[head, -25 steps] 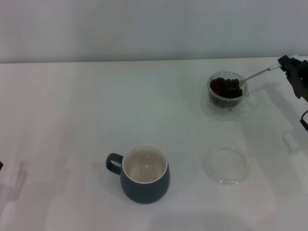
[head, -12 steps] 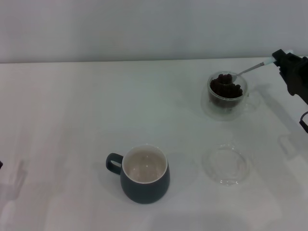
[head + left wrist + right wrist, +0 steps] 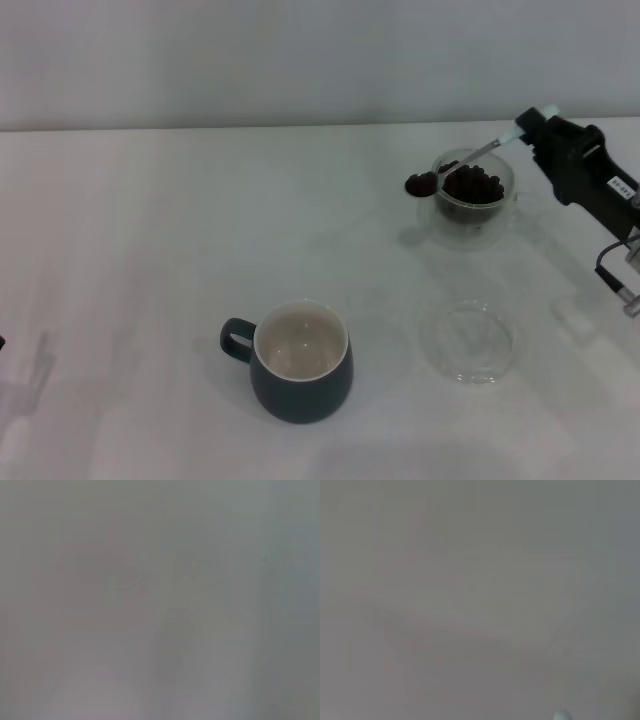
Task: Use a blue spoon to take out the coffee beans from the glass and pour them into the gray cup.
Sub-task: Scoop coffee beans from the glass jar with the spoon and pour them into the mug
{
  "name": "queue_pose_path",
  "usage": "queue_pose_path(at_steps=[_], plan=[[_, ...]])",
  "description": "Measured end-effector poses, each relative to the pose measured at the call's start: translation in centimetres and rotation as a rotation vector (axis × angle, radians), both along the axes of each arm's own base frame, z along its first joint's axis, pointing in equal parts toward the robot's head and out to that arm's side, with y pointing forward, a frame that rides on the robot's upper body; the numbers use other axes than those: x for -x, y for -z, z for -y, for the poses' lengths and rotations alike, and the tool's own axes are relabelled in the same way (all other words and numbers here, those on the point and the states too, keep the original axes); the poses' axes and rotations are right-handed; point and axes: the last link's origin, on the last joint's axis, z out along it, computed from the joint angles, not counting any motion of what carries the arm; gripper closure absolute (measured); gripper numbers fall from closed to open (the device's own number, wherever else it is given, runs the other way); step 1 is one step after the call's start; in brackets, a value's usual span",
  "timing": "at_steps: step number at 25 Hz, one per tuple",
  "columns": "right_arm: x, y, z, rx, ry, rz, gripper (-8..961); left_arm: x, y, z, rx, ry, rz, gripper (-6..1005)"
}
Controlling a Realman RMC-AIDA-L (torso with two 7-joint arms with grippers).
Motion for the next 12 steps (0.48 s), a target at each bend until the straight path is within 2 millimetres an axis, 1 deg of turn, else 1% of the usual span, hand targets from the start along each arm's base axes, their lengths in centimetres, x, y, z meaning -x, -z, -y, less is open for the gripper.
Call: queue_pose_path(at_steps=[6,12], plan=[[1.4,1.1,0.7,0.060,-0.095,-0.001,811,0.0,0.0,-0.2,0.002,0.004,-0.004,120],[3.2,2.8,1.1,0.143,-0.183,0.019,811,-0.1,-0.1,-0.3,0.005,0.010,-0.008,120]])
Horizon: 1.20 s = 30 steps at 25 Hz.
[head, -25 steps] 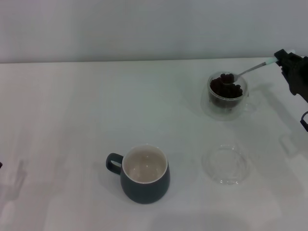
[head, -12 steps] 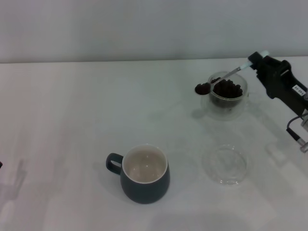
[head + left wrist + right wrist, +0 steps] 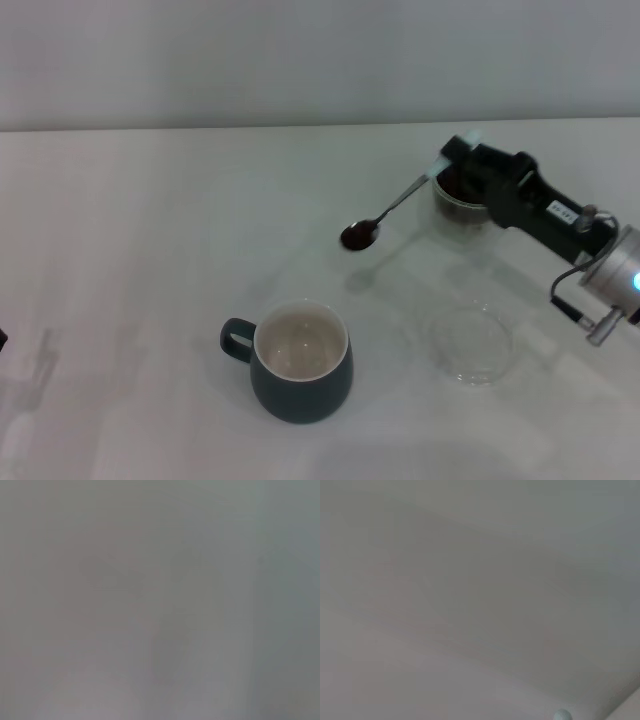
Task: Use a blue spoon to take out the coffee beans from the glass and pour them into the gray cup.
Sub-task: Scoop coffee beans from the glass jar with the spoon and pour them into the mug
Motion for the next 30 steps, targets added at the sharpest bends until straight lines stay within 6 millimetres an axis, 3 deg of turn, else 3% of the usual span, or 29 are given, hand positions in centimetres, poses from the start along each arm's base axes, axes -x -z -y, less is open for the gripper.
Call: queue_pose_path(at_steps=[6,12,22,30], plan=[[1.7,2.2,0.6,0.094,-0.074,0.043,811,0.0,0.1,0.0,0.006,0.001,-0.002,120],[2.1,3.7,0.8,0.141,-0.092,0.107,810,0.2,0.1,0.0,0.012,-0.010,-0.004,120],[1.9,3.8,1.1,0.063,-0.177,0.239,811,0.2,0.1,0.0,0.009,-0.010,-0.003,119],[3.1,3.5,1.7,-0.052,-0.354,0.324,810,0.0,0.2,-0.3,0.010,-0.002,-0.002,120]])
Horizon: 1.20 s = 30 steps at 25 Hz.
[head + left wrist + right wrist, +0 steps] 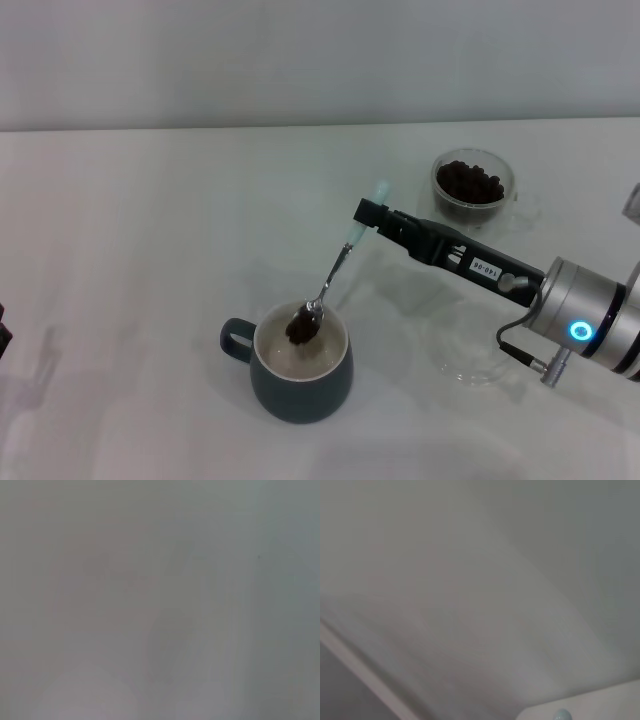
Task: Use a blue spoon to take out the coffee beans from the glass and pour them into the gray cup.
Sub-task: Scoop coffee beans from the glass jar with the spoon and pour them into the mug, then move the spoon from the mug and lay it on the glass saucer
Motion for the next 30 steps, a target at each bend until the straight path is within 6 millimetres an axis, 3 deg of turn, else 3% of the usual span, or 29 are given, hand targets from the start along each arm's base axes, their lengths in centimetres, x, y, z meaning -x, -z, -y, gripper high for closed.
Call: queue_pose_path(at_steps=[7,12,17,21,26,30], plan=[[0.5,-0.2,0.5,-0.132,-0.161,0.107,810,-0.1,0.2,-0.2,0.013,0.001,-0.001,119],[-0.6,-1.6,0.5,-0.169,-0.101,0.063,810,-0.1,0.3,-0.2,0.014,0.001,0.003,120],[-4.3,-5.6,1.2,-0.184,0.084,-0.084,810,-0.1,0.3,-0.1,0.013,-0.002,0.004,120],[-7.6,-8.0,2.2,-0.177,0.196,-0.088,811,-0.1,0.3,-0.2,0.010,-0.004,0.008,119],[-10.3,-8.6,3.8,-0.173,0.290,-0.042,811,-0.3,0.3,-0.4,0.007,0.001,0.009,119],[-10.9,-8.0,4.1,-0.157,0.311,0.000,811,-0.4,0.4,-0.7,0.010,0.006,0.009,119]])
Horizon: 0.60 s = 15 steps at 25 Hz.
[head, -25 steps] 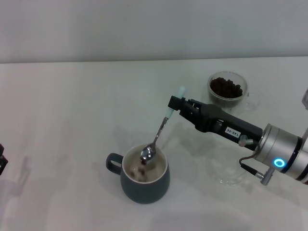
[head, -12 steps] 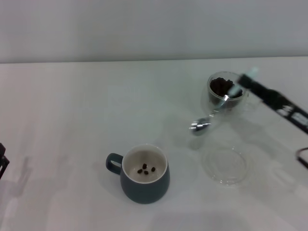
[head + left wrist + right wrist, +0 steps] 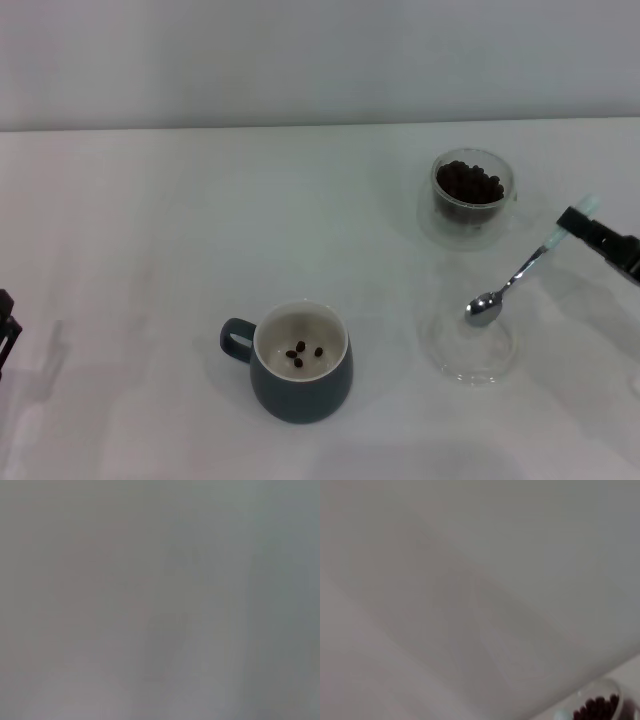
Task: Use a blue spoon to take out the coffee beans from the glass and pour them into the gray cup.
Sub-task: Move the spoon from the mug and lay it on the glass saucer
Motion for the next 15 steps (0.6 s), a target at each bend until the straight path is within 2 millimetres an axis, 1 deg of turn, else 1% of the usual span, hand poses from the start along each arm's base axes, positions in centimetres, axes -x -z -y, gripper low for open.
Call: queue_pose_path(at_steps=[8,15], plan=[[0.5,1.9,-1.4,0.101,-0.028,0.113,811,-0.2,0.3,-0.6,0.015,0.003,0.001,120],[0.9,2.4,-2.2,0.109,-0.048,0.152,809,-0.1,0.2,-0.5,0.010,-0.004,0.002,120]])
